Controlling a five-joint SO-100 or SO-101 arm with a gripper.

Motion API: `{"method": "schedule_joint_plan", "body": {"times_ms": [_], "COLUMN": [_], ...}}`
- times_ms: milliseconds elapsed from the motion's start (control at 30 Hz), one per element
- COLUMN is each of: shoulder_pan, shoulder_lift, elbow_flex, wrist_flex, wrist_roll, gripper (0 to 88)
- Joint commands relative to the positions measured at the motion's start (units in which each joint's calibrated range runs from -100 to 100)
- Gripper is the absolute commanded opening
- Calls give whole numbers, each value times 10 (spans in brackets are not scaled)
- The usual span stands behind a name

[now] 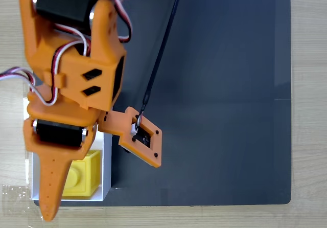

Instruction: Grasp a yellow block and put it in the box

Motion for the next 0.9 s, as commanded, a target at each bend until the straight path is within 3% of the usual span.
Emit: {"method": "schedule_joint_plan", "body": {"times_ms": [0,67,167,300,600,867], "shoulder_pan": [-11,-21,-50,-112,-196,-207], "shoulder_lift": [-120,-179,-278,-407,-716,-998], "elbow_flex": [-9,-2,34,150,587,869], "wrist_flex": [71,126,204,279,253,332], "wrist_roll": [-35,-56,-80,-88,-71,-31], "gripper": [126,0,40,21,21,21]}}
